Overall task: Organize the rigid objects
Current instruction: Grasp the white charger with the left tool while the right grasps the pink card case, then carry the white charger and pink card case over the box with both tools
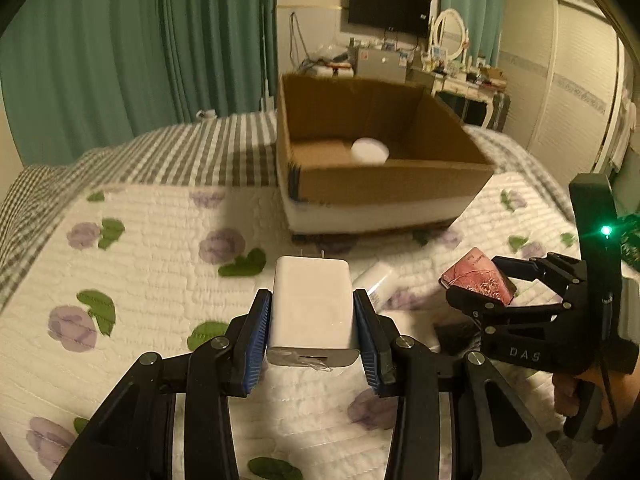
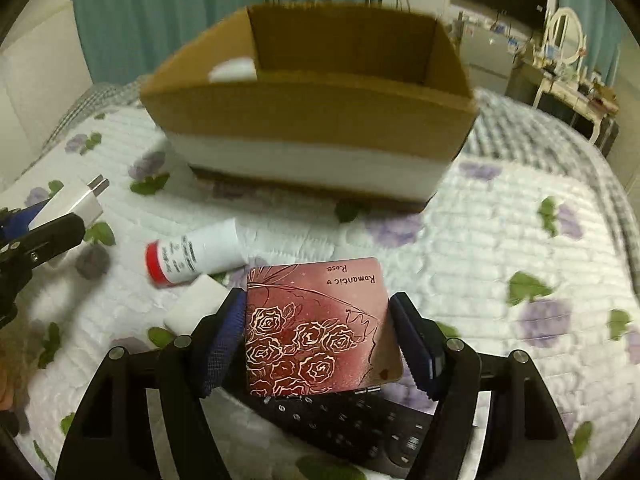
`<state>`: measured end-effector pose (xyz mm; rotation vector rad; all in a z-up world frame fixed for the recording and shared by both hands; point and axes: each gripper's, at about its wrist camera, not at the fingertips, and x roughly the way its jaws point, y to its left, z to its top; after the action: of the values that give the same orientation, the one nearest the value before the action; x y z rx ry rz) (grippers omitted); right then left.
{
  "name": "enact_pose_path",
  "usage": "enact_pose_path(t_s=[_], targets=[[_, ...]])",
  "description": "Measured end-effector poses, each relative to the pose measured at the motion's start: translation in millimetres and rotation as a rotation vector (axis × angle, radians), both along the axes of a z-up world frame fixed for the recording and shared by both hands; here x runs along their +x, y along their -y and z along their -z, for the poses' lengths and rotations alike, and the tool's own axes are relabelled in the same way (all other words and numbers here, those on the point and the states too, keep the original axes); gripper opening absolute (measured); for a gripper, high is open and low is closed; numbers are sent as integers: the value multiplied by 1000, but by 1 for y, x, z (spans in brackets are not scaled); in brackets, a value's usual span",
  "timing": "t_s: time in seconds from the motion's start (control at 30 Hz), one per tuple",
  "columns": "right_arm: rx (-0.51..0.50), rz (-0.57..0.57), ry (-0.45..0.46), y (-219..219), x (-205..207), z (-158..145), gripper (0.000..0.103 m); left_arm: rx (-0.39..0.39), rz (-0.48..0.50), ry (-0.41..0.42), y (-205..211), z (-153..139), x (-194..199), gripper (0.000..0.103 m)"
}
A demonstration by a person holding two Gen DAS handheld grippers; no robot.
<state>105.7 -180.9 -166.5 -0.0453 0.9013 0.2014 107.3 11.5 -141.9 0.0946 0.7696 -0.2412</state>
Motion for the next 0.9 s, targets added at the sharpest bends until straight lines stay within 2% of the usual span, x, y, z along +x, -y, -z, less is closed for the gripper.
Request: enact_pose_path(t_s=[0.23,0.53,0.7,0.9], targets=[[30,16,123,13,-23,-56,72,-32,33,90,13,-42,-11,41],[40,2,312,23,-44,-144,72,-77,30,220,15,-108,-13,41],[37,-9,401,27,-45,-183,72,-90,51,299,26,-143,-8,41],[49,-33,483,30,-32,-222,72,-116,69,341,34,-165,14,41]])
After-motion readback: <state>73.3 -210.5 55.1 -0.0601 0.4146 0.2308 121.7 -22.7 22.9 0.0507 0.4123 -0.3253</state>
